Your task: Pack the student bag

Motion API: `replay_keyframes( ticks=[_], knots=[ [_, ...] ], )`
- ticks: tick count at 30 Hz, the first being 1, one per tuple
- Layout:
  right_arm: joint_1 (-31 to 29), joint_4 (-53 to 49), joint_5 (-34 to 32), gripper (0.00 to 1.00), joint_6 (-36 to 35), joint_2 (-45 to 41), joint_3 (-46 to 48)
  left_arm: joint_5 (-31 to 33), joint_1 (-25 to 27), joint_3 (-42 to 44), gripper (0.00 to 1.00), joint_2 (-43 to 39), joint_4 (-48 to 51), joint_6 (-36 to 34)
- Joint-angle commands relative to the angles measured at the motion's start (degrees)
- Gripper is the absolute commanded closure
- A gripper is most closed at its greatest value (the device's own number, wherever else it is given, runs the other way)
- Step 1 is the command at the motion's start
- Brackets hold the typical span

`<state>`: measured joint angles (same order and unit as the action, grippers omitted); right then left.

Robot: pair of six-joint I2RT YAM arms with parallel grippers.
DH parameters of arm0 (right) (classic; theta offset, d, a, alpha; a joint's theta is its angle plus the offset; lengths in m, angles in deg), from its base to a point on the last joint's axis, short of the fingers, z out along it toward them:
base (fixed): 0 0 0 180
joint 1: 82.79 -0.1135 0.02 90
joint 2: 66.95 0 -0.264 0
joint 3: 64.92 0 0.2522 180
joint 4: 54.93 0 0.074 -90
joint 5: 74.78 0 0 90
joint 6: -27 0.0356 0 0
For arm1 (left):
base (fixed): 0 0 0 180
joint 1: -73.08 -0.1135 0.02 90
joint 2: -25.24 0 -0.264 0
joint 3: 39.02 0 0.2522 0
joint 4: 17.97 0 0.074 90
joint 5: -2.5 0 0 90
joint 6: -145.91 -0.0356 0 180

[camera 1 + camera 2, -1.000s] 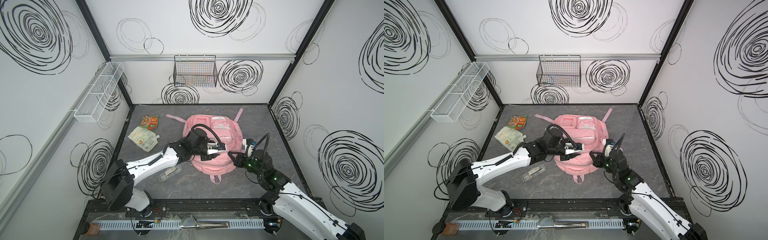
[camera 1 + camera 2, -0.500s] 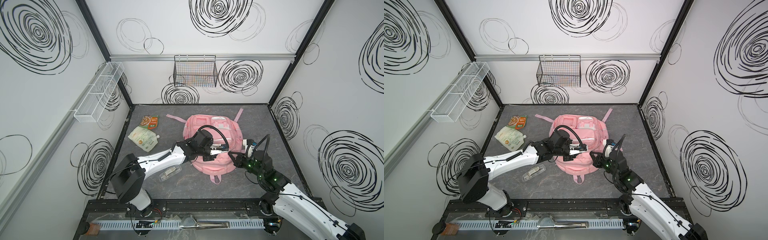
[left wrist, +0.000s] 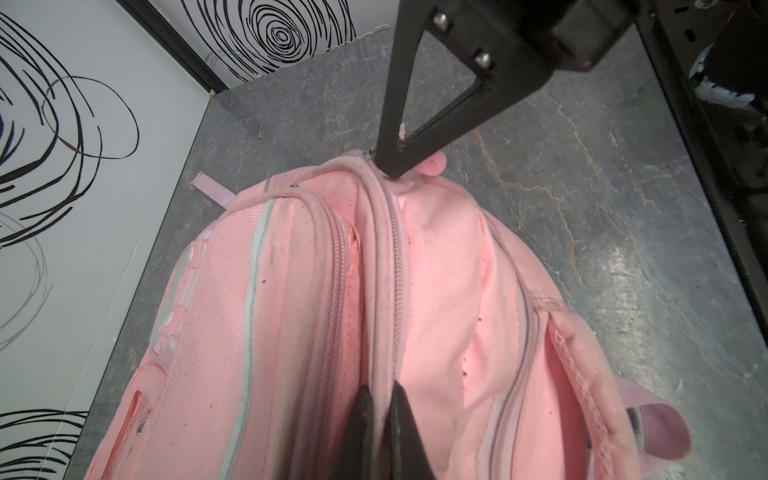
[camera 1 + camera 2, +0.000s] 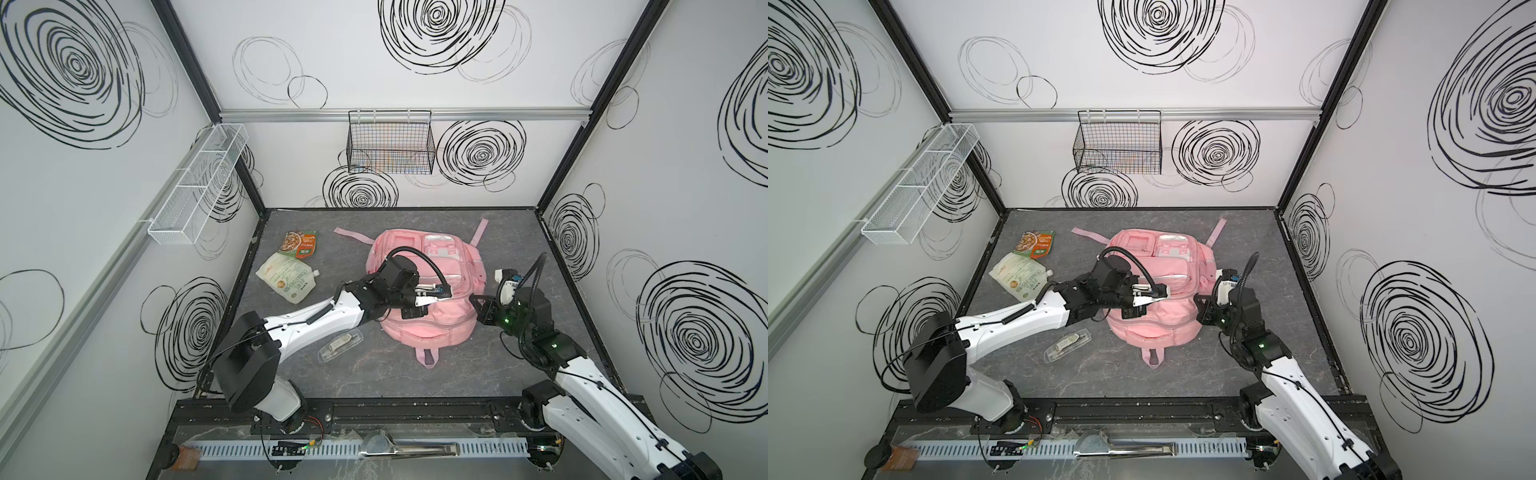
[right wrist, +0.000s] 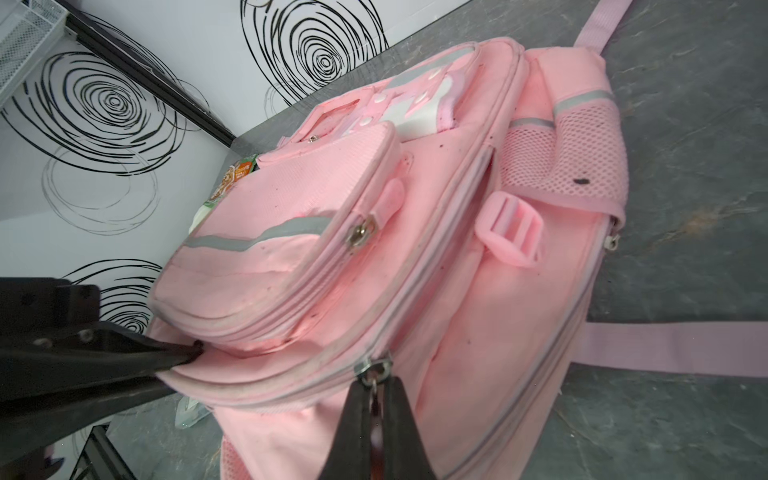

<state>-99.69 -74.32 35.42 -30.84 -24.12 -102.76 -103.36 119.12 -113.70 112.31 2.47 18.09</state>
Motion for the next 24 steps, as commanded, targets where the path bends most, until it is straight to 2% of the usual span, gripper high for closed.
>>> replay_keyframes(
  ticks=[1, 6, 15, 19, 22, 24],
  knots=[
    [5.9, 0.4, -6.4, 1.00, -3.3, 3.5, -1.3, 1.4, -3.7, 0.9, 1.00, -5.1, 1.3, -0.9],
    [12.2, 5.7, -3.4, 1.00, -5.2, 12.7, -2.9, -0.9, -3.8, 1.3, 1.00, -7.1, 1.8, -1.9],
    [18.1, 9.1, -2.0, 1.00, -5.7, 27.4, -9.4, -5.8, -3.2, 1.0, 1.00, -8.6, 2.9, -1.9],
    [19.6, 7.2, 4.3, 1.00, -6.4, 31.2, -12.4, -7.1, -3.4, 1.9, 1.00, -8.7, 1.7, -2.0],
    [20.6, 5.5, 1.5, 1.00, -8.3, 31.7, -11.7, -7.0, -4.1, 2.0, 1.00, -8.9, 1.5, -1.9],
    [24.7, 5.0, 2.2, 1.00, -8.0, 31.5, -10.4, -6.3, -5.0, 2.2, 1.00, -9.2, 1.1, -1.8]
  ],
)
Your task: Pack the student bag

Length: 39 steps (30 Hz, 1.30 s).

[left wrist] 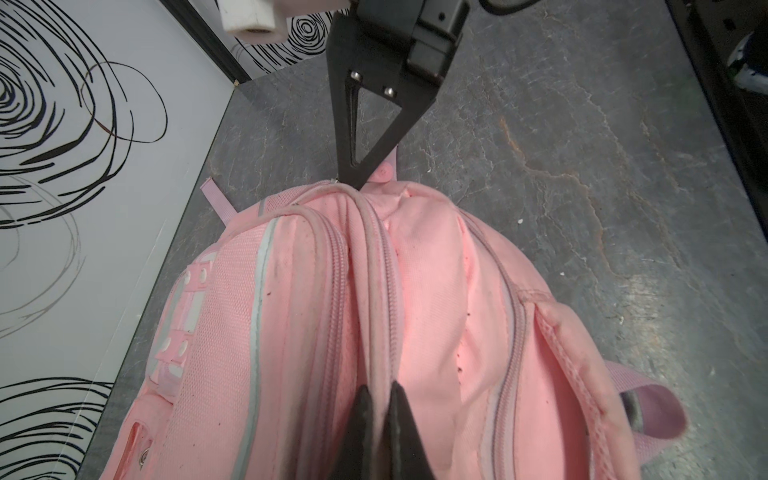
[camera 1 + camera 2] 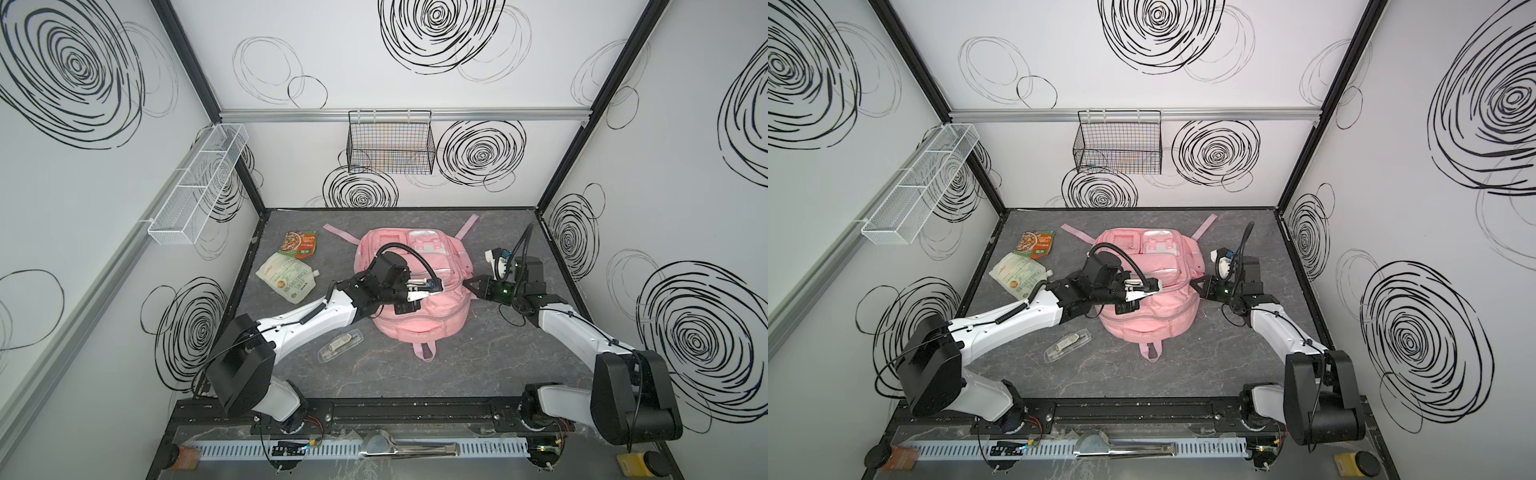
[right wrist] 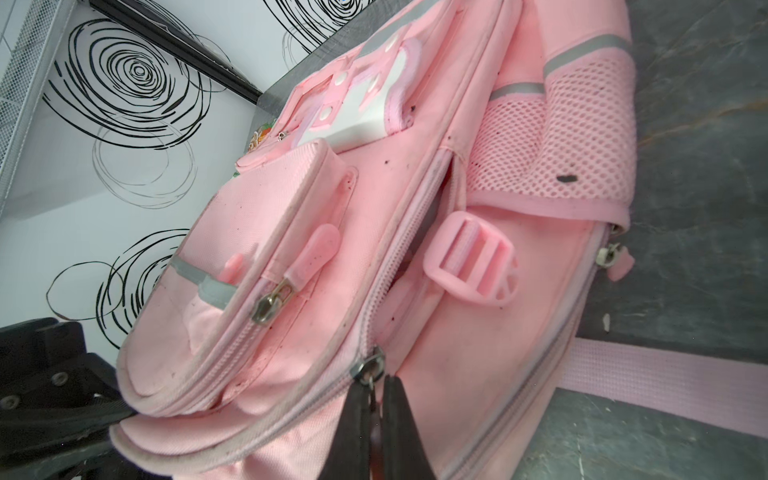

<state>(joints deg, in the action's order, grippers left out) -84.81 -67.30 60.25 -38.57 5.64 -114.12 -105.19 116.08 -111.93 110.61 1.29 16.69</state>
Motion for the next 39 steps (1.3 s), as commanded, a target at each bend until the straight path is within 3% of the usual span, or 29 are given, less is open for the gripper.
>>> replay_keyframes(
  ticks=[1, 5, 11, 20, 25, 30, 39],
  knots=[
    [12.1, -1.3, -20.6, 1.00, 0.7, 1.6, 2.0, -3.7, -2.4, 0.5, 1.00, -7.7, 2.5, -0.5],
    [18.4, 2.2, -13.3, 1.00, 3.9, 0.4, 4.9, -2.1, -6.3, 0.8, 1.00, -8.9, 2.1, -0.4],
    [18.5, 0.0, -17.1, 1.00, 1.6, -1.0, 4.0, -4.2, -10.2, 1.7, 1.00, -11.2, 0.9, -0.8],
    [14.6, 4.8, -15.8, 1.00, 4.8, 1.1, 4.2, -6.4, -8.5, 2.4, 1.00, -9.8, -2.6, 2.9],
    [12.1, 2.8, -16.5, 1.00, 5.2, -2.8, 3.4, -5.4, -5.4, 1.8, 1.00, -8.2, -2.3, 3.7],
    [10.8, 2.5, -17.0, 0.87, 4.8, -8.8, 4.8, -5.5, -3.1, 1.7, 1.00, -6.9, -2.7, 4.5],
    [5.5, 8.7, -14.5, 0.74, 4.0, -16.5, 9.4, -7.2, -2.4, 1.6, 1.00, -6.7, -2.2, 3.8]
  ],
)
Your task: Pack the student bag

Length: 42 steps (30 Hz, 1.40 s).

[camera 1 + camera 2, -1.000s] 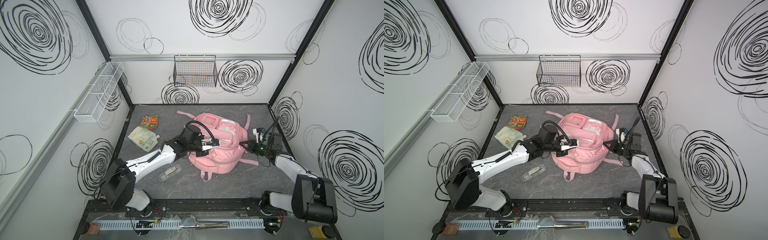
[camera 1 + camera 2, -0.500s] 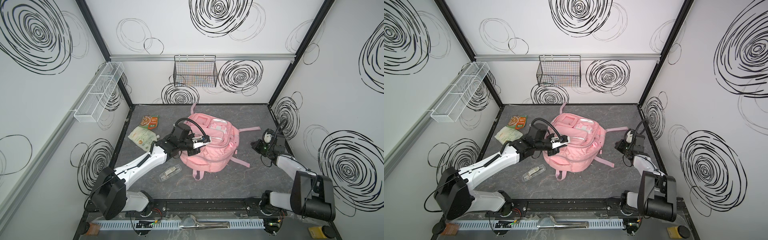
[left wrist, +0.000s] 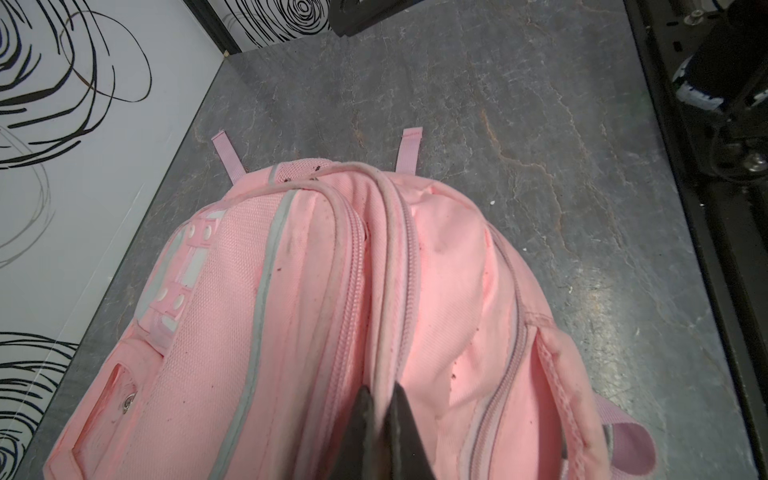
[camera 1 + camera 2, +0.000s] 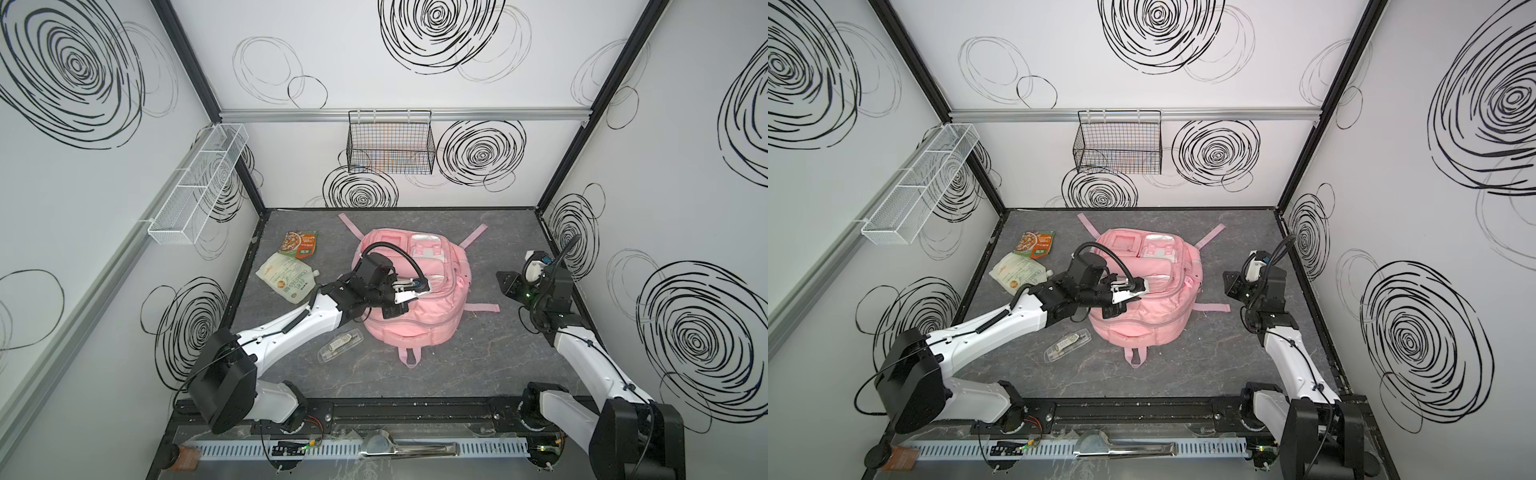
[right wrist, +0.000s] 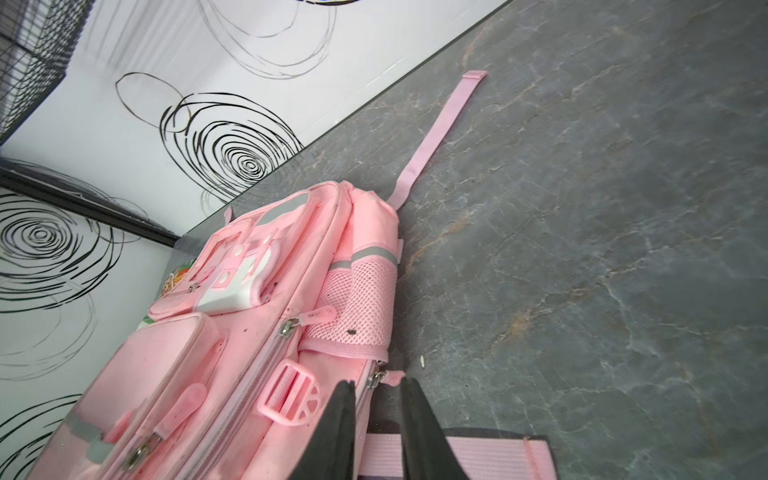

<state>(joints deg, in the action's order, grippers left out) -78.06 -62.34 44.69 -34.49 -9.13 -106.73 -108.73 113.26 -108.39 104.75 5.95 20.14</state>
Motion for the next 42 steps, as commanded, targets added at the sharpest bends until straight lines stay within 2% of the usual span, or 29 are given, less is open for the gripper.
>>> replay_keyframes(
  ticks=[1, 2, 6, 10, 13, 16, 20, 25, 28, 34, 38, 42],
  knots=[
    [-2.1, 5.0, 1.2, 0.72, 0.0, -2.3, 2.6, -3.9, 0.4, -2.0, 0.98, -0.9, -6.6, 0.3],
    [-2.9, 6.1, 1.0, 0.70, -0.2, -3.1, 3.2, -4.1, 0.4, -2.3, 0.85, -1.0, -6.4, 0.3],
    [-4.4, 10.2, 1.6, 0.61, -2.7, -5.0, 5.7, -6.1, -0.3, -2.5, 0.62, -1.9, -6.8, 1.3],
    [-5.6, 16.7, 4.3, 0.48, -6.1, -5.7, 9.0, -9.8, -2.8, -1.8, 0.56, -3.9, -10.6, 5.0],
    [-8.4, 19.2, 6.4, 0.42, -8.9, -4.7, 9.7, -11.3, -5.0, -0.6, 0.50, -4.3, -13.0, 7.3],
    [-12.9, 19.9, 5.7, 0.38, -13.4, -3.3, 9.3, -10.1, -5.7, -2.2, 0.45, -2.3, -8.2, 4.8],
    [-18.4, 25.2, 7.8, 0.35, -17.7, -0.8, 8.6, -6.0, -5.8, -5.5, 0.44, 2.6, -0.5, 1.9],
    [-20.4, 31.5, 11.5, 0.32, -19.8, 5.7, 8.3, -7.2, -5.4, -7.5, 0.36, 5.4, 4.8, -0.7],
    [-21.1, 33.7, 13.8, 0.30, -19.9, 10.2, 8.1, -5.9, -4.3, -6.7, 0.35, 5.0, 4.6, -2.2],
    [-21.9, 34.2, 15.3, 0.30, -17.7, 13.1, 7.3, 4.4, -1.0, -5.1, 0.39, 6.9, 3.3, -5.0],
    [-22.2, 33.9, 14.4, 0.30, -17.2, 11.6, 7.5, 5.4, -0.5, -5.0, 0.47, 7.7, 3.4, -6.0],
    [-22.2, 32.8, 14.0, 0.30, -17.7, 9.9, 7.1, 7.6, 0.3, -4.9, 0.65, 7.5, 4.2, -8.2]
  ],
)
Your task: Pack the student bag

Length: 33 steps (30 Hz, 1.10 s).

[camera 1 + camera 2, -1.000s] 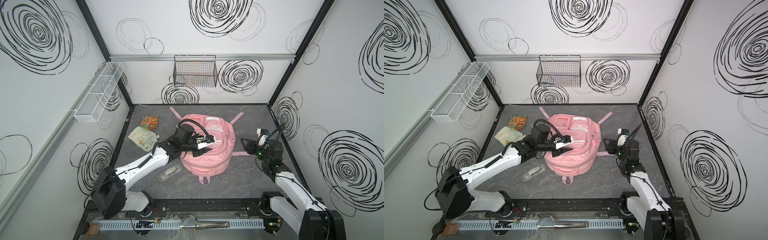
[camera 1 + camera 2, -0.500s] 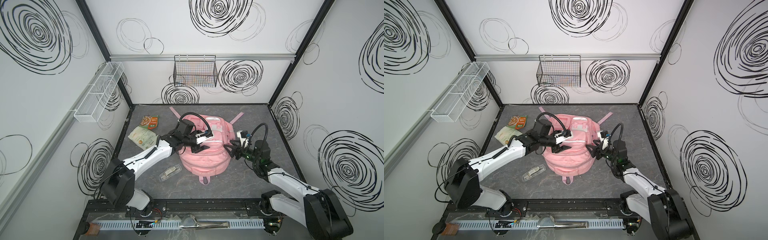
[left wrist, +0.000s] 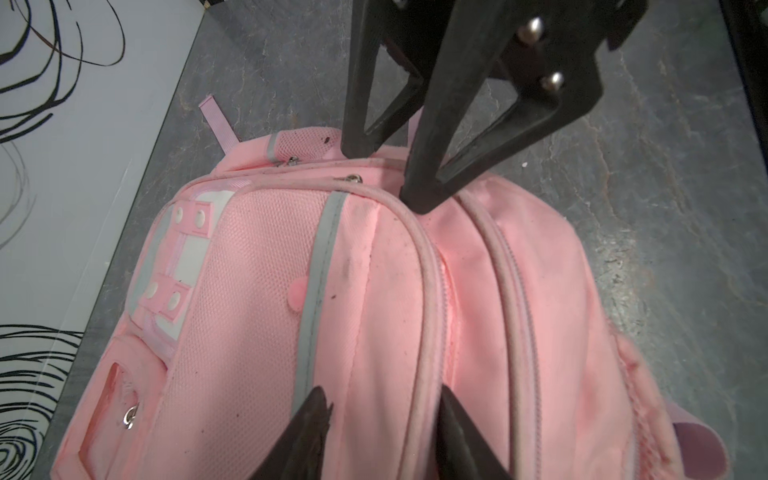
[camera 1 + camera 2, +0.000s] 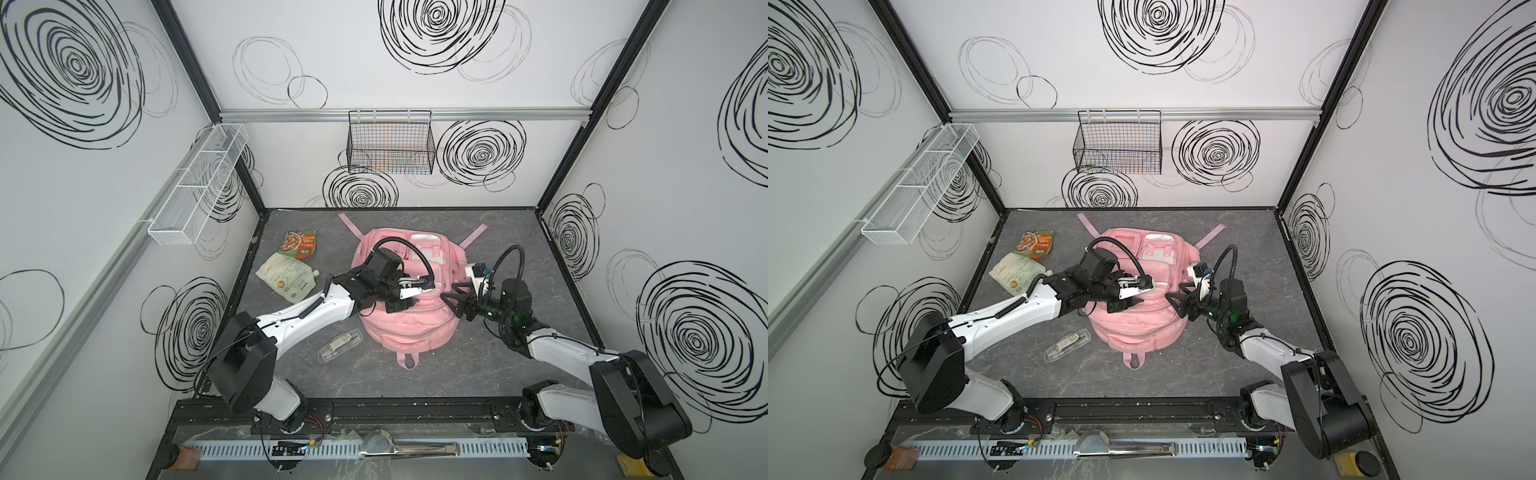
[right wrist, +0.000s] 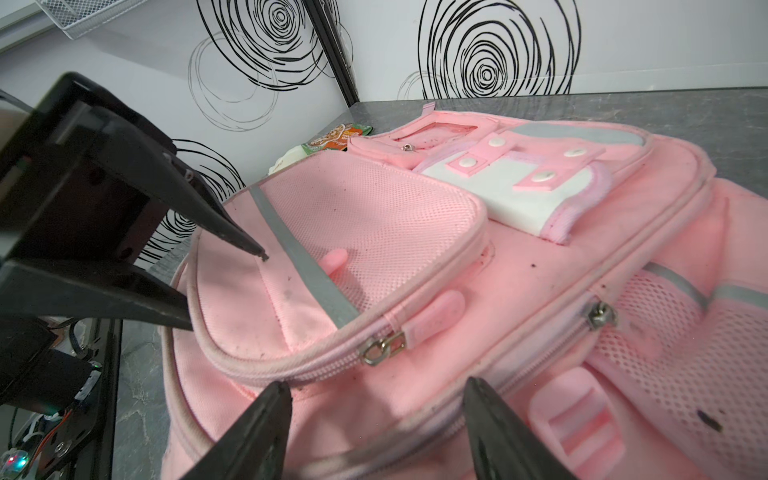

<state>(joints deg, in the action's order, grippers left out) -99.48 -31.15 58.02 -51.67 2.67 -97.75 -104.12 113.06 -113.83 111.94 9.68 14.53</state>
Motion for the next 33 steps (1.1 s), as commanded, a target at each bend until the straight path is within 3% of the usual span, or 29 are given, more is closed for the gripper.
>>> replay_keyframes(
  ticks=[1, 5, 12, 17, 23, 33],
  knots=[
    [-0.7, 1.1, 0.7, 0.30, -0.9, -2.3, -2.2, 3.7, 0.7, 0.8, 0.73, 0.2, 0.3, -2.9],
    [-0.7, -0.1, -0.6, 0.30, -3.2, -3.9, -2.3, 4.1, 0.7, 0.7, 1.00, -0.8, -0.1, -3.3],
    [-0.6, -2.0, 0.2, 0.29, -11.1, -3.8, -2.3, -1.8, -2.2, 4.4, 1.00, -8.7, -6.5, -3.2],
    [-0.4, -0.4, 5.9, 0.29, -12.4, 0.2, -4.4, -7.4, -4.6, 7.1, 1.00, -13.0, -9.2, -5.3],
    [-1.6, -0.2, 12.8, 0.29, -16.5, 4.9, -7.7, -11.5, -6.3, 7.0, 1.00, -13.5, -9.5, -4.8],
    [-2.4, -5.6, 12.5, 0.29, -27.1, 12.9, -13.7, -15.6, -6.6, 9.3, 1.00, -14.9, -12.2, -6.6]
  ],
)
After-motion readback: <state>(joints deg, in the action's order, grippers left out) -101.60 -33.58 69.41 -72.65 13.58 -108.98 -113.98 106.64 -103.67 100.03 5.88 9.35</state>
